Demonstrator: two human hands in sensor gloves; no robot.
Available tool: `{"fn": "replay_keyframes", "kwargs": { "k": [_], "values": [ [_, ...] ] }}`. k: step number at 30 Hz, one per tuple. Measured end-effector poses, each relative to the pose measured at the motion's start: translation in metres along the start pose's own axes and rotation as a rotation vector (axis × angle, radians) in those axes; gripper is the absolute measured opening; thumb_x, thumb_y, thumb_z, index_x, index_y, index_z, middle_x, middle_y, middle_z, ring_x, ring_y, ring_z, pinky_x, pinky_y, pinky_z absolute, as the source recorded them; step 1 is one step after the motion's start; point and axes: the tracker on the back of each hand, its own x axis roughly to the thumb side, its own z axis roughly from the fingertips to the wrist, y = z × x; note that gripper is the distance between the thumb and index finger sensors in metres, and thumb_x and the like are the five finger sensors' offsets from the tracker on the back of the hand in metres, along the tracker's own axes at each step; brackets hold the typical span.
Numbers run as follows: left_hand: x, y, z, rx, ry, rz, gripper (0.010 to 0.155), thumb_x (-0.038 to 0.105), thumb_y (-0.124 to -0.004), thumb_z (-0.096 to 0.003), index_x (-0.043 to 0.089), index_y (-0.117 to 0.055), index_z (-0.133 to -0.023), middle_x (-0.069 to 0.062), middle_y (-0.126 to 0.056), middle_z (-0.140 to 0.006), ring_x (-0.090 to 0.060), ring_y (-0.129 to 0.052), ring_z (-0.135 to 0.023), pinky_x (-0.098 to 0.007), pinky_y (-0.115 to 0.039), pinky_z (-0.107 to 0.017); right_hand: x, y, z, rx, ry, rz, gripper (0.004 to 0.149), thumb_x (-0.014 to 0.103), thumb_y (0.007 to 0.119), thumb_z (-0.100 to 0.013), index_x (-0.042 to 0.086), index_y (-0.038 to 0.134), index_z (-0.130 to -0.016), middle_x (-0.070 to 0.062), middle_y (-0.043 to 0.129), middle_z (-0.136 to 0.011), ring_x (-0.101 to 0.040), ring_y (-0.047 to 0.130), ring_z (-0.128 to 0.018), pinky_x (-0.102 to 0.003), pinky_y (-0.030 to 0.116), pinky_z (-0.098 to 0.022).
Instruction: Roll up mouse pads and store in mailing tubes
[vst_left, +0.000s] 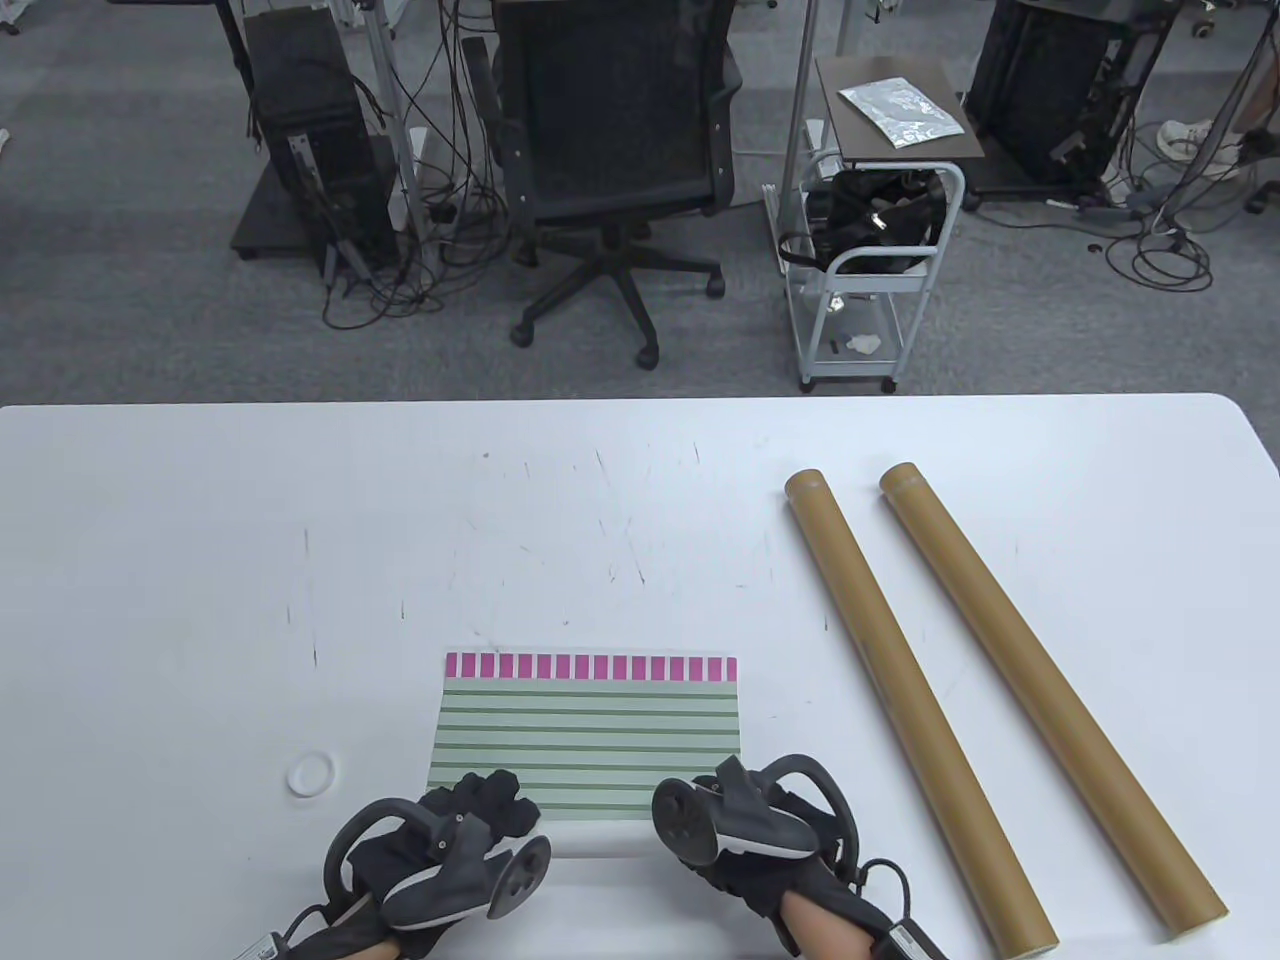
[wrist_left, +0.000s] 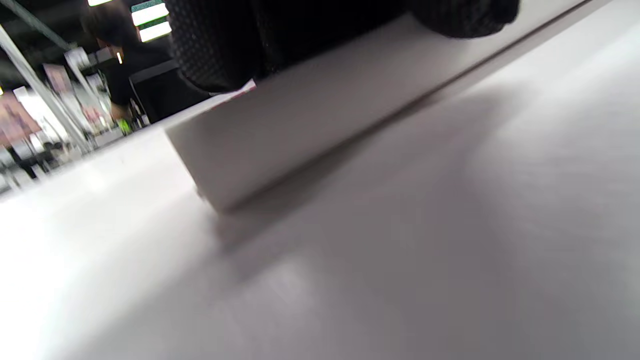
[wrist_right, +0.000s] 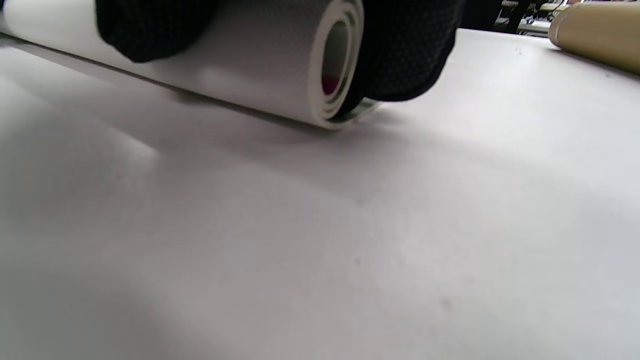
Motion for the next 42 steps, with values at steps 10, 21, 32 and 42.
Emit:
{"fn": "replay_keyframes", "kwargs": {
  "k": [10,21,32,42],
  "values": [
    [-0.010,-0.004,-0.009,-0.071,0.042,0.146,0.050,0.046,-0.064,-0.0427,0.043,-0.071,-0.092,0.015,-0.082,-0.092,-0.010,-0.092,-0.081,-0.024,-0.083,-0.063,0.007,-0.002,0.006,-0.118,0.009,0.104,0.056,0.045,0.070,-0.042,0.028,0.064,-0.095,0.002,0.076,-0.087,-0.019,0.084,-0.071,-0.040,0.075,-0.060],
    [-0.013,-0.001,0.000,-0.086,-0.010,0.235,0.052,0.044,-0.070,-0.0436,0.047,-0.060,-0.095,0.012,-0.084,-0.092,-0.016,-0.097,-0.077,-0.026,-0.087,-0.054,0.008,-0.004,0.003,-0.051,-0.015,0.024,0.051,0.040,0.070,-0.041,0.028,0.074,-0.090,0.002,0.085,-0.081,-0.020,0.090,-0.064,-0.039,0.080,-0.055],
    [-0.013,-0.007,-0.001,-0.049,-0.043,0.215,0.055,0.051,-0.073,-0.0388,0.048,-0.063,-0.093,0.017,-0.082,-0.093,-0.010,-0.092,-0.085,-0.030,-0.083,-0.065,0.015,-0.005,0.007,-0.081,-0.035,0.121,0.052,0.038,0.067,-0.043,0.026,0.074,-0.093,-0.002,0.082,-0.087,-0.025,0.087,-0.071,-0.044,0.076,-0.060],
    [-0.021,-0.009,-0.011,-0.107,-0.022,0.319,0.047,0.044,-0.066,-0.0427,0.049,-0.071,-0.090,0.014,-0.087,-0.089,-0.011,-0.092,-0.081,-0.027,-0.082,-0.064,0.027,-0.005,0.012,-0.106,-0.030,0.254,0.052,0.036,0.067,-0.045,0.029,0.063,-0.096,-0.001,0.082,-0.085,-0.022,0.089,-0.066,-0.041,0.079,-0.055]
  ]
}}
